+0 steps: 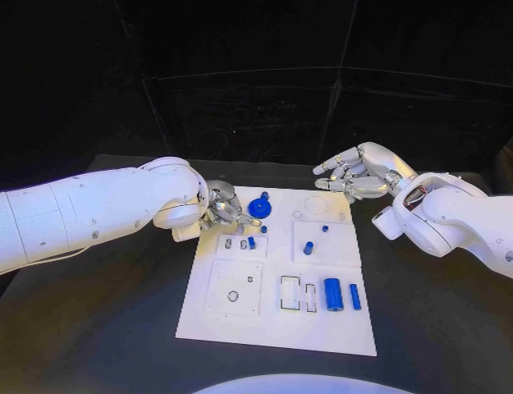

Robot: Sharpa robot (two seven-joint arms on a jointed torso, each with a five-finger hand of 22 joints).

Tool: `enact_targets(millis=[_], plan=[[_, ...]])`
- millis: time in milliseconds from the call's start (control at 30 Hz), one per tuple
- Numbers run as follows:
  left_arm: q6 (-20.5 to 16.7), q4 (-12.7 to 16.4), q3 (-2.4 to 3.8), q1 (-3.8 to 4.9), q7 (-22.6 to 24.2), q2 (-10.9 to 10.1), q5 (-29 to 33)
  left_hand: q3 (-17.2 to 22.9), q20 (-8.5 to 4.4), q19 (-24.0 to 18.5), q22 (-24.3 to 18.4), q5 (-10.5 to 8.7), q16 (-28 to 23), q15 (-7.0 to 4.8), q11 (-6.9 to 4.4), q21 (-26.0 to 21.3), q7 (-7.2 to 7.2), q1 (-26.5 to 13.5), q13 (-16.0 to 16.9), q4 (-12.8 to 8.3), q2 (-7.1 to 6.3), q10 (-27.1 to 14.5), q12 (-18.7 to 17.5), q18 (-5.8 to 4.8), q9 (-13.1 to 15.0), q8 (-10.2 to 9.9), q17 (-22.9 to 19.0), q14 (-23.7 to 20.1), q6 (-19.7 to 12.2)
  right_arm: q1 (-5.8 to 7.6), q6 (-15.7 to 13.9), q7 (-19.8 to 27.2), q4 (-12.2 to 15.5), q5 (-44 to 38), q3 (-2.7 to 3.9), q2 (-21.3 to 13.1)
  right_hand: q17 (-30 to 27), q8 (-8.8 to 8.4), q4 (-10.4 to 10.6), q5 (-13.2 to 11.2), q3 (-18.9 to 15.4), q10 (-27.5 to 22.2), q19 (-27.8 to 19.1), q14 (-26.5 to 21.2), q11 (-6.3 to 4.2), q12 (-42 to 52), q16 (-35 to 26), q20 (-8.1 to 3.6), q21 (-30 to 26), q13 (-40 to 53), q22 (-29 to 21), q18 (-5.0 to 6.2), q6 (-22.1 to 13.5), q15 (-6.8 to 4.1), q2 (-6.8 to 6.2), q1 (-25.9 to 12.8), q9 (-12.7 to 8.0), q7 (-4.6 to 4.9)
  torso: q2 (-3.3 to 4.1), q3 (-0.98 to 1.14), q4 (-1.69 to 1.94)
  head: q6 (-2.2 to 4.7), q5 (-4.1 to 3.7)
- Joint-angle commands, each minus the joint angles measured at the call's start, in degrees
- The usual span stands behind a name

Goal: Assemble the parts on the task board

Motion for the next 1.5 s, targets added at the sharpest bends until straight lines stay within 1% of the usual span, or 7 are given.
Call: enact_targets(millis=[33,167,367,533,867,1067,1500], plan=[[2.13,-0.30,-0.13,0.09,-0.95,0.54,-2.37,-0.31,-0.13,0.22,-0.01,-0.19,0.36,-0.49,0.12,0.31,0.05,0.08,-0.08,-0.04,0.38,0.25,0.08,-0.87,0.05,0.29,15.07,5.94,-0.34,0.12,1.27,-0.51,-0.07,-0.63,0.04,0.08,-0.15,-0.25,0.06,0.25,0.23,0.28,0.05,0.32,0.05,-0.25,-0.39,0.09,-0.34,-0.11,-0.25,1.09,-0.32,0.06,0.03,-0.74,-0.08,0.23,0.04,-0.03,0.01,-0.16,0.07],[3.09,-0.97,-0.36,0.08,-1.10,1.36,-2.69,-0.38,-0.13,0.23,0.13,-0.19,0.36,-0.48,0.13,0.40,0.05,0.15,0.07,-0.10,0.41,0.28,0.20,-0.89,0.19,0.41,15.07,5.94,-0.47,0.11,1.68,-0.66,-0.20,-0.42,0.04,0.05,-0.15,-0.29,0.16,0.34,0.22,0.26,-0.01,0.33,0.08,-0.25,-0.46,0.10,-0.51,-0.18,-0.47,1.12,-0.38,0.08,-0.04,-0.97,-0.08,0.24,0.02,0.02,0.00,-0.26,0.21],[4.07,-1.74,-0.53,0.07,-1.24,2.03,-2.83,-0.50,-0.12,0.28,0.50,-0.18,0.36,-0.46,0.13,0.64,0.06,0.37,0.39,-0.24,0.52,0.35,0.44,-0.94,0.51,0.71,15.07,5.94,-0.69,0.11,1.86,-0.90,-0.58,0.08,0.04,-0.06,-0.05,-0.29,0.18,0.36,0.22,0.27,0.00,0.35,0.08,-0.24,-0.40,0.11,-0.52,-0.19,-0.47,1.12,-0.39,0.09,-0.06,-1.03,-0.08,0.24,-0.01,-0.04,-0.07,-0.35,0.20],[4.76,-2.13,-0.58,0.06,-1.33,2.54,-3.12,-0.56,-0.11,0.29,0.63,-0.18,0.36,-0.46,0.13,0.72,0.05,0.52,0.49,-0.33,0.57,0.36,0.52,-0.96,0.70,0.88,15.07,5.94,-0.80,0.11,1.92,-1.01,-0.77,0.17,0.04,0.10,-0.05,-0.29,0.18,0.36,0.22,0.27,0.00,0.35,0.08,-0.24,-0.40,0.11,-0.52,-0.19,-0.47,1.12,-0.39,0.09,-0.06,-1.03,-0.08,0.24,0.01,-0.01,-0.06,-0.35,0.17],[5.92,-2.42,-0.64,-0.01,-1.50,3.21,-3.36,-0.64,-0.11,0.33,1.05,-0.18,0.36,-0.46,0.13,1.00,0.04,0.97,0.82,-0.58,0.71,0.44,0.80,-1.01,1.15,1.31,15.07,5.94,-1.05,0.11,1.90,-1.15,-1.07,0.21,0.03,0.34,-0.04,-0.32,0.24,0.48,0.22,0.29,0.00,0.36,0.08,-0.23,-0.45,0.12,-0.61,-0.24,-0.57,1.13,-0.43,0.09,-0.10,-1.17,-0.09,0.24,0.07,-0.09,0.00,-0.43,0.16],[6.44,-2.50,-0.68,-0.05,-1.63,3.63,-3.39,-0.65,-0.10,0.33,1.16,-0.18,0.36,-0.46,0.12,1.07,0.03,1.13,0.89,-0.67,0.78,0.44,0.86,-1.03,1.31,1.45,15.07,5.94,-1.14,0.11,1.88,-1.20,-1.20,0.21,0.03,0.42,-0.04,-0.32,0.24,0.48,0.22,0.29,0.00,0.36,0.08,-0.23,-0.45,0.12,-0.61,-0.24,-0.57,1.13,-0.43,0.09,-0.10,-1.17,-0.09,0.24,0.04,-0.08,-0.05,-0.68,0.14],[7.52,-2.79,-0.76,-0.07,-1.86,4.16,-3.59,-0.66,-0.10,0.32,1.28,-0.18,0.36,-0.46,0.12,1.15,0.03,1.35,0.97,-0.78,0.91,0.44,0.93,-1.04,1.53,1.64,15.07,5.94,-1.27,0.11,1.94,-1.29,-1.56,0.21,0.03,0.59,-0.16,-0.34,0.25,0.72,0.28,0.29,0.03,0.35,0.07,-0.22,-0.60,0.12,-0.69,-0.30,-0.62,1.13,-0.47,0.09,-0.12,-1.24,-0.09,0.23,0.04,-0.07,-0.02,-0.85,0.08]])
